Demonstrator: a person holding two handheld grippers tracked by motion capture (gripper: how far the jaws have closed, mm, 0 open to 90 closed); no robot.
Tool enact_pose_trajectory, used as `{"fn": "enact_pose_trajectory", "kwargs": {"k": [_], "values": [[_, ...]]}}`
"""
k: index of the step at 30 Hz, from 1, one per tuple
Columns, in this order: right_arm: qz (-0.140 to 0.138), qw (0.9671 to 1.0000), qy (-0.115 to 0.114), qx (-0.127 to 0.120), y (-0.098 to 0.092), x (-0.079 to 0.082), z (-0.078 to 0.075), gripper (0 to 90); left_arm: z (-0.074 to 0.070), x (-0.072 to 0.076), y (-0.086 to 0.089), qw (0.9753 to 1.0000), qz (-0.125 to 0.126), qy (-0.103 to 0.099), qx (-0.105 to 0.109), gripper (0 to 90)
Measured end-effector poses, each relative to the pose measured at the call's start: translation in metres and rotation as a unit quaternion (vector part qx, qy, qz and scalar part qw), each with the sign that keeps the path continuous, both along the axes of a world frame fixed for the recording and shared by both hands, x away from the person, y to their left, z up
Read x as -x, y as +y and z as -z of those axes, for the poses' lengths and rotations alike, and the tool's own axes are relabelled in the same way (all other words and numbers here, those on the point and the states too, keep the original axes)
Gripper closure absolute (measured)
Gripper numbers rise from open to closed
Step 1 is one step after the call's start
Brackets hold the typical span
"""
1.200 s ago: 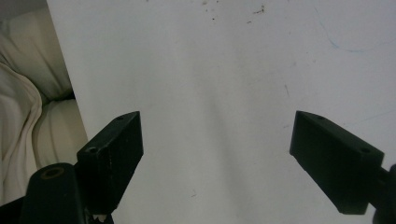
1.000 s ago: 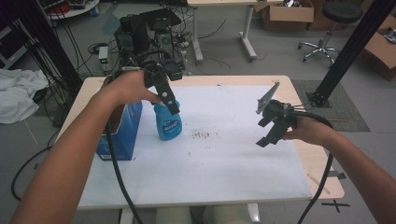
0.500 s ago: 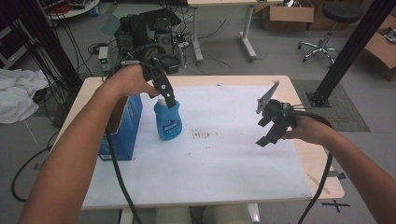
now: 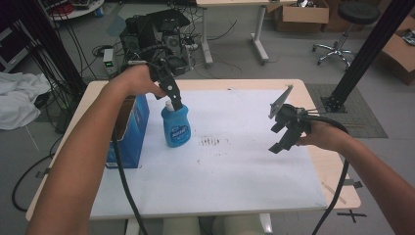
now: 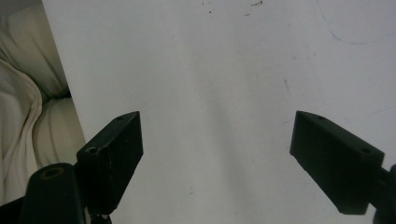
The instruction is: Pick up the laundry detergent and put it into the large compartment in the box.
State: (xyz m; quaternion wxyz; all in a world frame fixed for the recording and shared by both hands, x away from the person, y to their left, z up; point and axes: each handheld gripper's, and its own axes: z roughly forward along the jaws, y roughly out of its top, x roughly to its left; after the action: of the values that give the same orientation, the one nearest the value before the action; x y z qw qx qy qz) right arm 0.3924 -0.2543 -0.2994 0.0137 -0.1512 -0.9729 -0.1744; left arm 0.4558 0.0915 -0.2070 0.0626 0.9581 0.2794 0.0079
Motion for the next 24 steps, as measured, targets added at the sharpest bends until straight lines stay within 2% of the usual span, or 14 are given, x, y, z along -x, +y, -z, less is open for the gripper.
{"fn": "enact_pose_trajectory", "kwargs": {"k": [8,15,24], "values": [[0.002,1.0,0.003,0.003,0.001,-0.001,0.0,17.0,0.013,-0.008,-0.004,0.9999,0.012,0.005,-0.008,19.2],[0.006,1.0,0.005,0.003,0.0,-0.002,0.0,17.0,0.024,-0.012,-0.001,0.9998,0.011,0.012,-0.006,19.2],[0.005,1.0,0.007,0.004,0.0,-0.003,0.002,17.0,0.037,-0.014,0.001,0.9998,0.018,0.012,0.003,19.2]]}}
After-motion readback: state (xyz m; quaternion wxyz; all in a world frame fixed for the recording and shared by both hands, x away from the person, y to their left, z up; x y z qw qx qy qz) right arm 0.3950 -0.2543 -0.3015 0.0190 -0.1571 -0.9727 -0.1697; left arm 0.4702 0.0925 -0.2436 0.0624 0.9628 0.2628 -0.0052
